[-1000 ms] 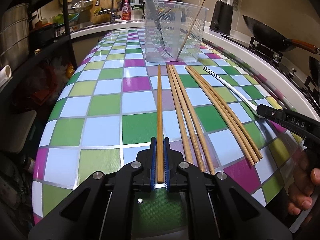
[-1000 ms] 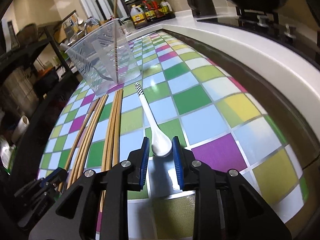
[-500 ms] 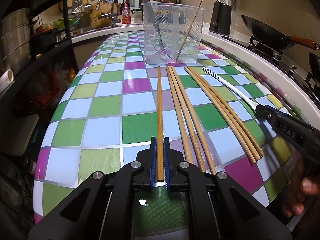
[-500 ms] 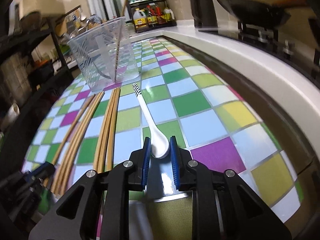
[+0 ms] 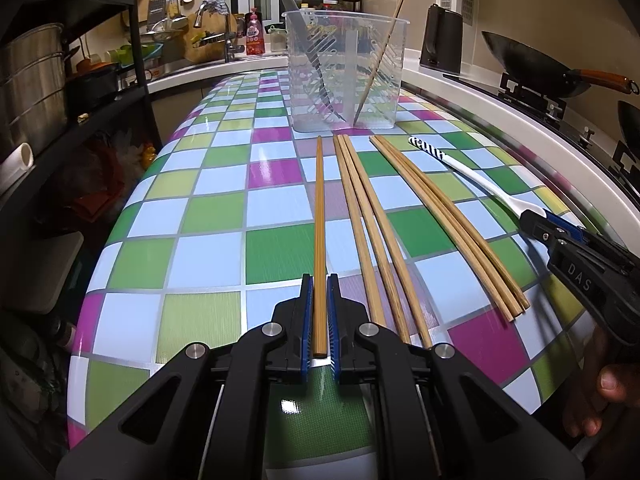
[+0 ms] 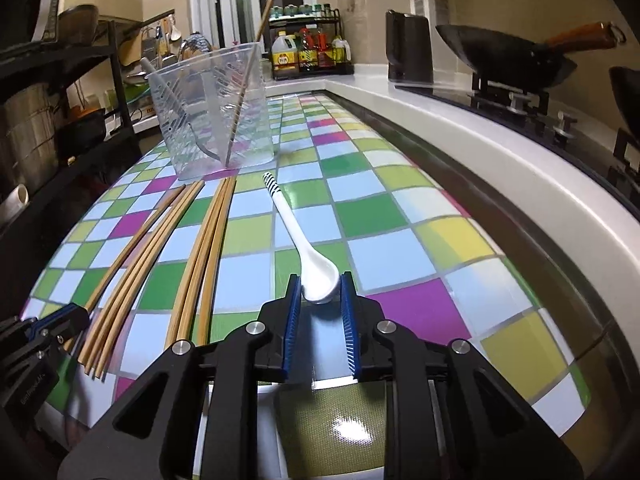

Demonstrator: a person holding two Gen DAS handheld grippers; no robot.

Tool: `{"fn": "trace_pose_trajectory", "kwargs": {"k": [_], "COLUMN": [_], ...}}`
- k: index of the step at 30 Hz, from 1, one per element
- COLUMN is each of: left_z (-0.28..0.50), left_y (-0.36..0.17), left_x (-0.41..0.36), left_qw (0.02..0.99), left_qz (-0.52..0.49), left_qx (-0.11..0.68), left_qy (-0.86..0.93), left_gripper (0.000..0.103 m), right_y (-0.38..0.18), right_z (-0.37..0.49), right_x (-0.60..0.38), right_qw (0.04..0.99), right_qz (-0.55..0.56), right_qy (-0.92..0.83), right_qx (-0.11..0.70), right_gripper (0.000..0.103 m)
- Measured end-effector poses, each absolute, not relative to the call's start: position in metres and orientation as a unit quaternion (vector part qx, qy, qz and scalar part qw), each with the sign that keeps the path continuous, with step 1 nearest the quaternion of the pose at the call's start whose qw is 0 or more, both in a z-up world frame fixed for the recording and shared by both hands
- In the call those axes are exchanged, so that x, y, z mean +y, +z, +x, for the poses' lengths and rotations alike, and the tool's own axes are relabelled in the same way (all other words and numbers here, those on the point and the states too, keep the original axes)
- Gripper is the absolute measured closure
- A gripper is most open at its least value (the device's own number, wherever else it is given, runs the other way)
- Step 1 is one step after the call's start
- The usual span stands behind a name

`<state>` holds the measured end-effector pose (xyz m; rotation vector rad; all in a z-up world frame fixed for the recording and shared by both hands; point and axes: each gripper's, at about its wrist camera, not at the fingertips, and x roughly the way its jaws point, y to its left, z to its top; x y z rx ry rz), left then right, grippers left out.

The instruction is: Organize utensils

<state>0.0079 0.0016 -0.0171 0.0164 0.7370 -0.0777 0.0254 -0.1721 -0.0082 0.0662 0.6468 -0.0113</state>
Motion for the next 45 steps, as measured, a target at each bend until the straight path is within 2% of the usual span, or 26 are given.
{"fn": "trace_pose_trajectory", "kwargs": {"k": [8, 32, 38, 40, 41, 45], "left_z": [0.006, 0.000, -0.005, -0.008, -0.010, -0.014], "left_y": [-0.018, -0.018, -0.019, -0.020, -0.021, -0.024], "left_x": [0.000, -0.002, -0.002, 0.000, 0.000, -0.004], "left_qw": [0.933, 0.936, 0.940, 0.943, 0.944, 0.950], "left_qz": [0.009, 0.017, 0.013, 0.002, 0.000, 0.010], "left_qx": [0.358, 0.349, 0.340, 0.332, 0.328, 0.311], "left_qy": [-0.039, -0.035, -0.034, -0.033, -0.031, -0.020], "left_gripper": [0.096, 0.096, 0.095, 0.095, 0.095, 0.096], "right_y": [-0.011, -0.014, -0.015, -0.015, -0.016, -0.013], "right_z": [0.026, 0.042, 0.043, 0.041, 0.040, 0.034], "right_x": [-0.173, -0.220, -0.224, -0.222, -0.219, -0.209], "right_qw": [0.944, 0.896, 0.890, 0.894, 0.897, 0.913], "right_qz": [0.041, 0.255, 0.275, 0.261, 0.251, 0.207], "right_qy": [0.001, 0.032, 0.017, 0.011, 0.006, -0.007], "right_qx": [0.328, 0.361, 0.365, 0.364, 0.362, 0.351], "right_gripper": [0.083, 0.079, 0.083, 0.087, 0.093, 0.093]}}
